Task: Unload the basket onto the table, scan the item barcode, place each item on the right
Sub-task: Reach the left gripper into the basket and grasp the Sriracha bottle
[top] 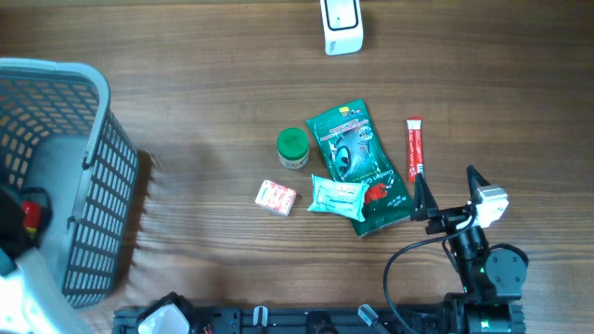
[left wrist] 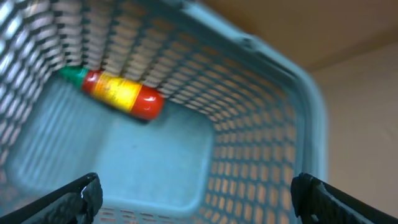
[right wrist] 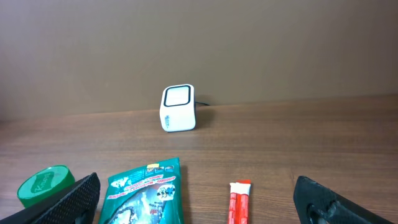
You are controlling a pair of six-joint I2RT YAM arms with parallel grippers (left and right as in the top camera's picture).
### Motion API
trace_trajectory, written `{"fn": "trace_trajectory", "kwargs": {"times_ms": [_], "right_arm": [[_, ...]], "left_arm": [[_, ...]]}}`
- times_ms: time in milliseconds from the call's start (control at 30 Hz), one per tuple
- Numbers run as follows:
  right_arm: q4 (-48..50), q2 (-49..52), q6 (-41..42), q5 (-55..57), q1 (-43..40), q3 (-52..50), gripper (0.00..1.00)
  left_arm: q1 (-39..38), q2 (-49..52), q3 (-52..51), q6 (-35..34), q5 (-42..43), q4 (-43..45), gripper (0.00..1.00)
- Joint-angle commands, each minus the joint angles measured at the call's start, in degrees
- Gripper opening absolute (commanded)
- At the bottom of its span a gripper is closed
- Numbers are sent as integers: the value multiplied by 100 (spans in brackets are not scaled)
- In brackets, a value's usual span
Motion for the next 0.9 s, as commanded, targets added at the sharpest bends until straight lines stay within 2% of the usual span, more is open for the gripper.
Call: {"fn": "trace_trajectory", "kwargs": {"times_ms": [0,100,333,467,567,867], "right_arm": [[20,-11,74,31,28,-4,99],[20,-11,74,31,28,-4,100],[20,-11,74,31,28,-4,100],[20,-11,76,31,28,-4,100],[20,-11,74,31,28,-7,100],[20,-11,74,31,28,-4,99]], "left_arm": [[1121,608,-551,-1692,874,-138,100],[1648,918,-1202,-2658,927,-20,100],[1851,1137,-2889,-2686,828,1856,100],[1886,1143,-3451,-2686,538,2597,99],[1917,1228,-3738,-2686,96,3206,99],[1917,2514,-3759,-2688,79,4179,91]]}}
